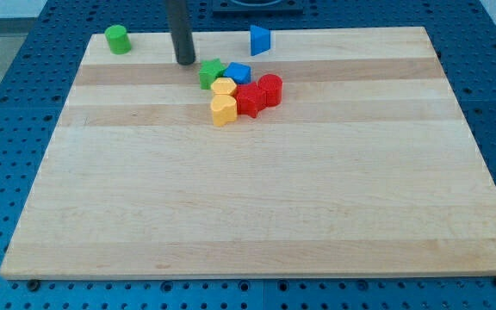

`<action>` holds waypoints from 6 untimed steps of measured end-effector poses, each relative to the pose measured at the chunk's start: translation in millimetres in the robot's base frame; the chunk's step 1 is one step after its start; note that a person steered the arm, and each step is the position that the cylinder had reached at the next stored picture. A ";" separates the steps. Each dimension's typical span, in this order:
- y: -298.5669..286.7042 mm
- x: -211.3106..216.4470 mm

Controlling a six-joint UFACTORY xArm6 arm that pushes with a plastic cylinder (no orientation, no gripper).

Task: Separate the yellow blocks

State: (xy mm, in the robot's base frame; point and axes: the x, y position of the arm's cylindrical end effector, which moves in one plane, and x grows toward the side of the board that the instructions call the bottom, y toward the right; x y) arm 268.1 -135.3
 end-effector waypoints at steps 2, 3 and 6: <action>-3.2 82.8; 35.1 99.9; 89.7 97.8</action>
